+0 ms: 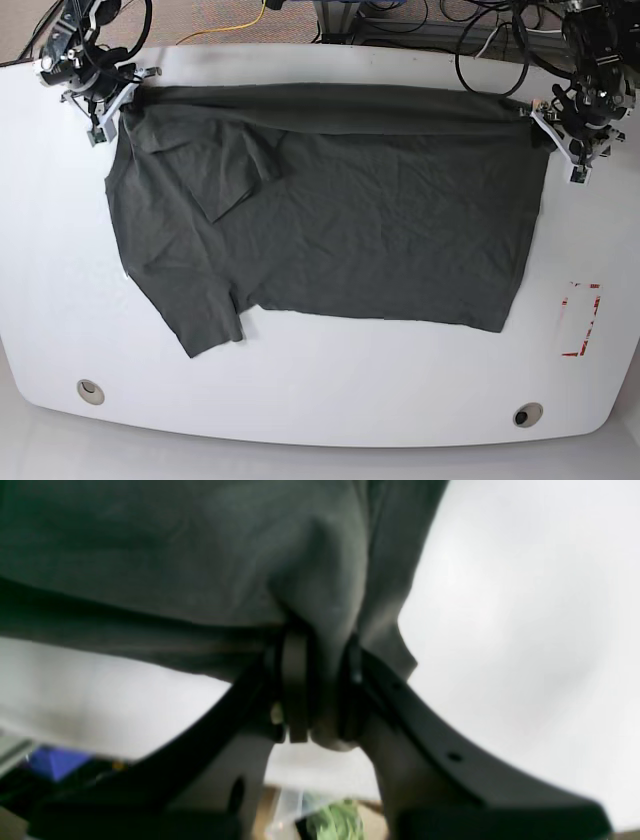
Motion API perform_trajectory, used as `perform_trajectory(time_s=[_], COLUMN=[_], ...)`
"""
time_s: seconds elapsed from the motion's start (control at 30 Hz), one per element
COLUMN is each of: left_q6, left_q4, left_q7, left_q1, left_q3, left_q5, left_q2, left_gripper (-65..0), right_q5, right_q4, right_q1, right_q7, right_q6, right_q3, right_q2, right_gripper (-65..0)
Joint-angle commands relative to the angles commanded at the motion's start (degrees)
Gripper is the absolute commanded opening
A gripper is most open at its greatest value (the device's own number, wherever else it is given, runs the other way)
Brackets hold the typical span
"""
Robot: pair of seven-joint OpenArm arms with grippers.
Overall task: Layout the t-shirt on the table in an organized manner, then fold the t-shirt properly
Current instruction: 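Pull the held edge with both grippers toward the robot, straightening it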
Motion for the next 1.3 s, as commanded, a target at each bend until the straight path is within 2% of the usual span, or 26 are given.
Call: perform_trajectory(time_s=[0.1,0.3,0.4,0.43,0.5,0.63,0.77,0.83,0.9,1.0,1.03,1.2,1.3], left_q6=[0.0,0.0,0.0,0.0,0.0,-0.09,-0.09,-0.09,-0.09,-0.09,-0.09,-0.09,-0.09], left_q4=[1.23,2.81,3.96,4.48,4.92,7.21,10.02,11.08,11.43,11.43,11.43,11.08,11.08], left_q7=[0.09,0.09,0.09,0.09,0.09,0.09,0.18,0.18,0.62,3.78,6.07,11.34,11.78], left_q1=[1.58,3.78,3.87,3.87,3.69,2.81,0.79,-0.7,-2.2,-4.75,-6.07,-8.88,-9.05], left_q3=[-1.14,-2.81,-2.9,-2.99,-3.08,-3.08,-2.99,-2.9,-2.99,-3.43,-4.48,-7.21,-7.3], left_q5=[0.09,0.0,0.0,0.0,0.0,-0.09,-0.18,-0.44,-1.76,-4.92,-6.59,-10.11,-10.73], left_q2=[1.58,1.76,1.85,1.85,1.85,1.85,1.85,1.85,1.85,1.76,1.67,1.67,1.67], left_gripper=[-26.4,-26.4,-26.4,-26.4,-26.4,-26.4,-26.4,-26.4,-26.4,-26.4,-26.2,-26.1,-26.0], right_q5=[0.0,0.09,0.09,0.09,0.09,-0.09,0.0,0.0,0.0,0.0,0.0,0.0,0.09], right_q4=[1.67,5.27,5.8,5.98,6.59,9.49,10.81,11.08,11.08,11.08,11.08,11.08,11.08], right_q1=[-1.05,-2.37,-2.37,-2.37,-2.29,-2.29,-1.93,-1.32,-0.88,-0.62,-0.62,-0.62,-0.62], right_q7=[-2.46,-5.1,-5.63,-5.63,-5.63,-5.63,-5.63,-5.63,-5.63,-5.63,-5.63,-5.63,-5.63], right_q6=[0.0,0.0,0.0,0.0,0.0,0.0,0.0,0.0,0.0,0.0,0.0,0.0,0.0], right_q3=[-1.76,-2.2,-2.2,-2.2,-2.2,-2.11,-2.02,-2.02,-2.02,-2.02,-2.02,-2.02,-2.02], right_q2=[0.09,-0.44,-0.53,-0.53,-0.53,-0.53,-0.44,-0.26,-0.26,-0.18,-0.18,-0.44,-0.53], right_gripper=[-55.5,-54.1,-46.6,-40.6,-34.6,-18.2,-7.5,-4.3,-4.3,-4.6,-4.4,-4.4,-4.4])
